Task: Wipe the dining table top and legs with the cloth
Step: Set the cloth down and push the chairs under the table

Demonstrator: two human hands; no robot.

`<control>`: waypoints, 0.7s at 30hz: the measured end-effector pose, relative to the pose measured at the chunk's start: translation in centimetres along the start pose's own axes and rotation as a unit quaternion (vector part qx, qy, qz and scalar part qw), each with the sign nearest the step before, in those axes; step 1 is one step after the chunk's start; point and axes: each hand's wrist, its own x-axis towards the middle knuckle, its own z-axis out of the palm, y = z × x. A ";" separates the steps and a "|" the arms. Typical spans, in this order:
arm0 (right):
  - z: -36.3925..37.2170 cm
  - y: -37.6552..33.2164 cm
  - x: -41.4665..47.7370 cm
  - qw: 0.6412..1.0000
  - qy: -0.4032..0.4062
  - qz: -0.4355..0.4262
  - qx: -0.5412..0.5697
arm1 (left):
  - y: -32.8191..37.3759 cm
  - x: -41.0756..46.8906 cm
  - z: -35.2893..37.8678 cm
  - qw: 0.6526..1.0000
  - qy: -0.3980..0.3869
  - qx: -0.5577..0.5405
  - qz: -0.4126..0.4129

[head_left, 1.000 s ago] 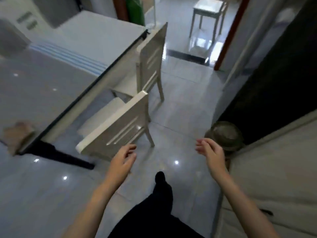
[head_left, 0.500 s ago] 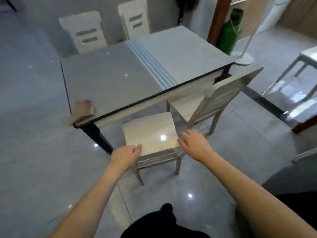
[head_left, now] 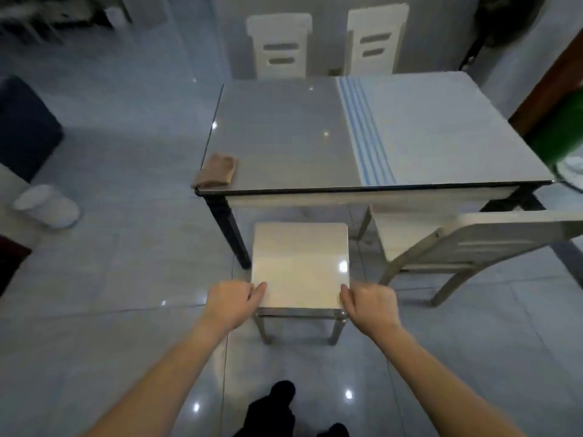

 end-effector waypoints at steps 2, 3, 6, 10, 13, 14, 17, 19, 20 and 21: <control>0.1 0.3 0.1 0.999 0.017 -0.023 0.017 | 0.6 -0.7 0.2 1.000 0.013 -0.004 -0.025; 0.3 0.4 0.3 0.999 0.027 -0.032 0.021 | 0.9 -0.8 0.2 0.999 0.016 -0.005 -0.041; 0.7 0.7 1.0 0.998 0.038 -0.047 0.033 | 1.4 0.1 0.1 0.996 0.045 -0.006 -0.072; 1.6 1.6 2.9 0.996 0.044 -0.053 0.048 | 2.1 2.1 -0.3 0.993 0.090 0.005 -0.075; 1.9 2.4 5.2 0.997 0.042 -0.055 0.029 | 2.6 4.2 -0.5 0.993 0.082 0.005 -0.086; 2.0 2.6 6.2 0.997 0.040 -0.055 0.024 | 2.8 5.0 -0.7 0.993 0.083 0.009 -0.088; 2.4 3.2 9.0 0.997 0.039 -0.055 0.034 | 2.7 7.6 -1.3 0.993 0.085 -0.004 -0.077; 2.8 3.3 11.1 0.997 0.036 -0.061 0.036 | 2.3 9.6 -1.8 0.994 0.084 -0.015 -0.064; 3.0 3.4 12.2 0.997 0.033 -0.065 0.035 | 2.1 10.6 -2.0 0.994 0.084 -0.015 -0.063; 3.2 3.5 13.4 0.997 0.031 -0.066 0.035 | 1.9 11.7 -2.1 0.995 0.079 -0.015 -0.065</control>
